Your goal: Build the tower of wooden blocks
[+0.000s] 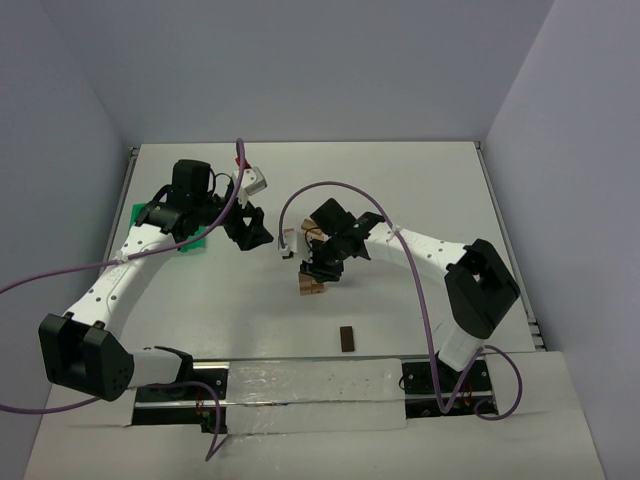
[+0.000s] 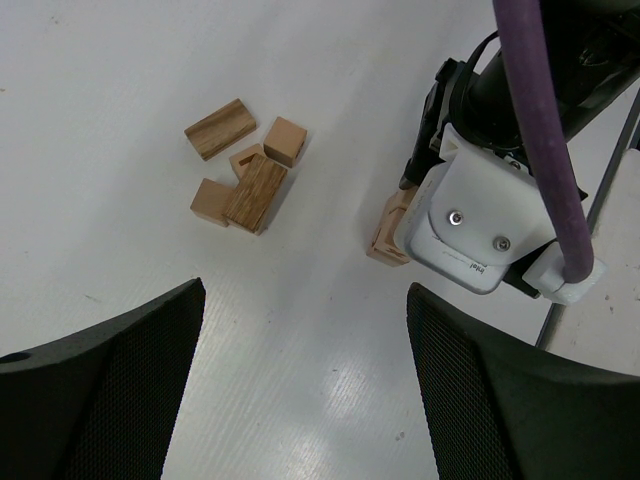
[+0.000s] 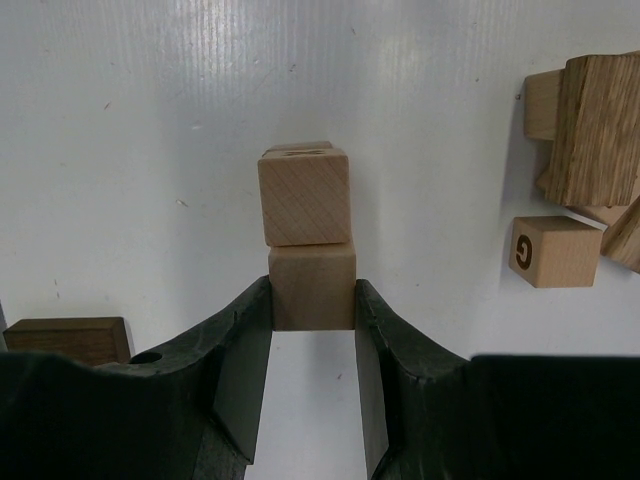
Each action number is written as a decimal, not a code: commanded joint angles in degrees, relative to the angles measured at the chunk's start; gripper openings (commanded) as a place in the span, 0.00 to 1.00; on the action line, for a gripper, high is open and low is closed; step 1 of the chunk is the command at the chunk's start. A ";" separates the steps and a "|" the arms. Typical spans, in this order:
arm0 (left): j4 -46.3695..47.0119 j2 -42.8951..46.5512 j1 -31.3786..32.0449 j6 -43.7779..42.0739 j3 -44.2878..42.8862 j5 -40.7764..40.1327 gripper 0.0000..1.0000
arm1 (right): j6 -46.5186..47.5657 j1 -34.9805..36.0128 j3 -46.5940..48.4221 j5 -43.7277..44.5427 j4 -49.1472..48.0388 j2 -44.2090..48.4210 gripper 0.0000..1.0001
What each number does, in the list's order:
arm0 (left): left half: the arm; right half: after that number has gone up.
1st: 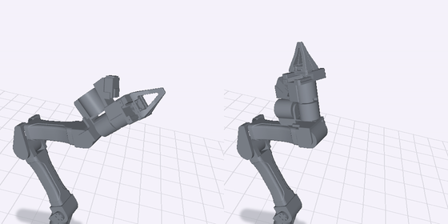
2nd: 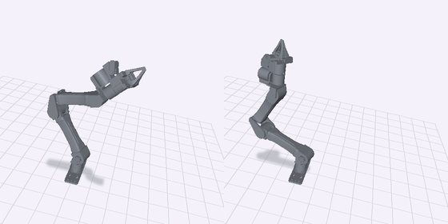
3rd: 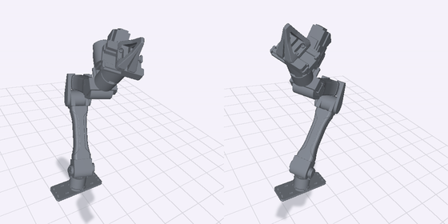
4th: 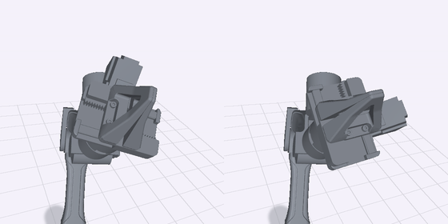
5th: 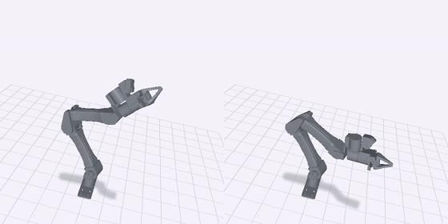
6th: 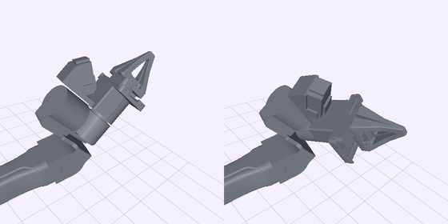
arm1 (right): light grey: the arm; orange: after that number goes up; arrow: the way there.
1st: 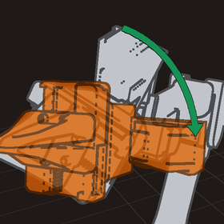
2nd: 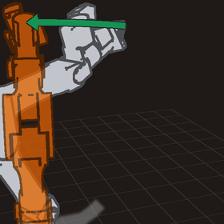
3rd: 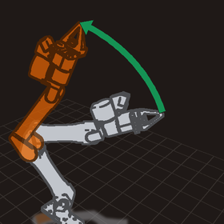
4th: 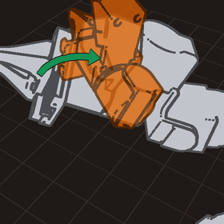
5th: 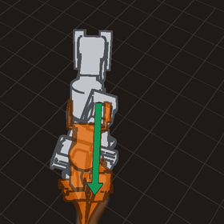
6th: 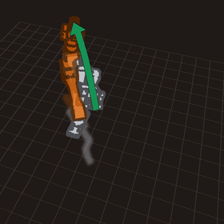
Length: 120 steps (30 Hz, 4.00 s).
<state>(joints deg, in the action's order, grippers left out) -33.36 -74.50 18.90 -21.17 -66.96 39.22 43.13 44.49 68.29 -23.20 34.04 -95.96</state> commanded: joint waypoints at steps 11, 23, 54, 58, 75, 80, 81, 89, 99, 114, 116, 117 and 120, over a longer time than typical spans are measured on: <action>1.90 -0.01 -0.44 0.06 -0.54 1.30 0.88 | 0.37 0.86 2.20 -0.64 -0.03 -0.65 0.43; 1.90 0.09 -0.44 -0.10 -0.40 1.29 0.88 | 0.32 0.86 2.16 -0.44 -0.08 -1.16 0.46; 1.29 0.58 -1.04 0.60 -0.89 2.25 0.90 | -2.88 0.86 -0.30 -1.21 0.30 9.43 1.00; 1.12 0.92 -1.65 0.95 -0.99 2.44 0.92 | -3.29 0.37 -1.72 -1.90 0.91 14.89 1.00; 1.96 -6.49 -3.26 -5.07 -3.25 -3.09 0.93 | -11.13 -26.00 -12.15 -11.26 -0.37 33.43 1.00; 4.14 -13.22 -2.83 -8.81 -5.01 -1.66 0.88 | -14.07 -28.11 -15.53 -10.64 -3.96 35.22 1.00; 4.38 -14.33 -2.43 -10.17 -5.35 -1.03 0.87 | -14.84 -28.34 -15.62 -11.02 -4.33 35.10 1.00; 7.65 -20.07 3.04 -16.67 -5.50 -2.33 0.86 | -15.94 -30.68 -14.17 -12.18 -3.98 32.72 1.00; 14.32 -27.85 4.62 -22.46 -5.16 -0.44 0.87 | -15.45 -31.49 -14.12 -11.60 -4.07 30.72 1.00; 15.83 -34.37 5.96 -24.95 -6.87 -0.04 0.83 | -15.34 -32.01 -14.77 -12.22 -4.86 29.08 1.00; 15.52 -34.94 6.06 -25.06 -7.49 -0.02 0.82 | -15.28 -32.02 -14.59 -12.31 -4.86 28.99 1.00; 15.44 -35.10 5.99 -25.16 -7.67 0.08 0.81 | -15.35 -32.10 -14.60 -12.31 -4.86 28.98 1.00; 15.71 -34.91 6.27 -25.61 -7.63 0.33 0.77 | -15.36 -32.10 -14.78 -12.60 -5.08 28.79 1.00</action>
<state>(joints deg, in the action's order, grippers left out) -20.14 -109.12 24.48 -44.62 -72.20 36.73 27.96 12.84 52.80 -34.19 31.58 -66.98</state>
